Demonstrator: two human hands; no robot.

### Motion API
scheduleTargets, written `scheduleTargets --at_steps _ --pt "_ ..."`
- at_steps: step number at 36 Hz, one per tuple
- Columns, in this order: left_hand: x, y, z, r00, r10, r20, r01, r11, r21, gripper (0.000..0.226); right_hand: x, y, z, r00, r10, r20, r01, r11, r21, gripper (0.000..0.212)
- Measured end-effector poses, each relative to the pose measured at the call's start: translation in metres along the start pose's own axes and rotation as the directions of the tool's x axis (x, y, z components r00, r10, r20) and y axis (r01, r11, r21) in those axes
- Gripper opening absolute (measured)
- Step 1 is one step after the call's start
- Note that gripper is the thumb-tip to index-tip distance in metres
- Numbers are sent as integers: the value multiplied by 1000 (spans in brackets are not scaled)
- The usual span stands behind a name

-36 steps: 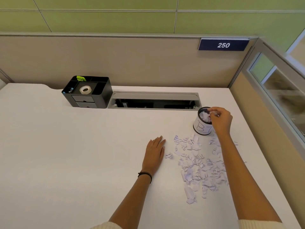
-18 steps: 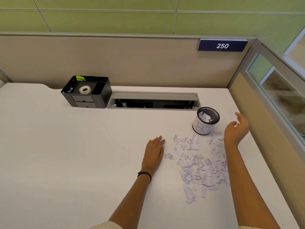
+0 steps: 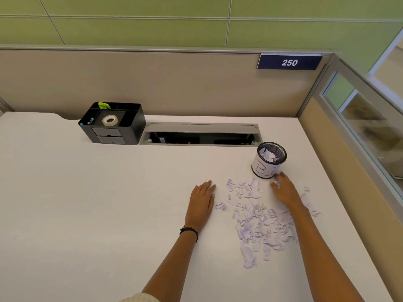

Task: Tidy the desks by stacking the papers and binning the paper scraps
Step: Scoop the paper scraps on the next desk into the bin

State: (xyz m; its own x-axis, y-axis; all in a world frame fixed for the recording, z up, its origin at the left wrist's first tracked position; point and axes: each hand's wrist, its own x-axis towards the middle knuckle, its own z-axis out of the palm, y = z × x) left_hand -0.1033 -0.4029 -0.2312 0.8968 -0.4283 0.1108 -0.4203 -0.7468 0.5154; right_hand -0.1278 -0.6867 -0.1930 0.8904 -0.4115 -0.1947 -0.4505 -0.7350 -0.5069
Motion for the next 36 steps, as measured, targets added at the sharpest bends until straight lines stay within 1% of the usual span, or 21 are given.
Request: scheduleTargets --at_steps 7,14,18,21,26,30,36 --pt "-1 2 -2 1000 0 1 0 1000 -8 54 -15 -4 7 999 -15 42 16 1000 -14 49" --pt "-3 4 -5 1000 -7 12 7 1000 -10 60 -34 -17 22 998 -19 59 29 986 -165 49" --pt "-4 5 -6 1000 -10 18 10 1000 -12 61 -45 -29 31 1000 2 15 1 970 -244 44" --pt "-4 5 -5 1000 -13 21 13 1000 -16 61 -53 -36 33 999 -28 -36 16 958 -285 44" --pt "-3 4 -5 1000 -10 21 10 1000 -22 60 -63 -39 36 992 -82 -93 52 954 -296 44" --pt "-3 5 -6 1000 -7 21 7 1000 -25 61 -67 -41 40 988 -112 -109 77 955 -286 41" --pt "-3 6 -7 1000 -7 16 7 1000 -27 61 -68 -43 45 979 -142 -145 97 956 -278 27"
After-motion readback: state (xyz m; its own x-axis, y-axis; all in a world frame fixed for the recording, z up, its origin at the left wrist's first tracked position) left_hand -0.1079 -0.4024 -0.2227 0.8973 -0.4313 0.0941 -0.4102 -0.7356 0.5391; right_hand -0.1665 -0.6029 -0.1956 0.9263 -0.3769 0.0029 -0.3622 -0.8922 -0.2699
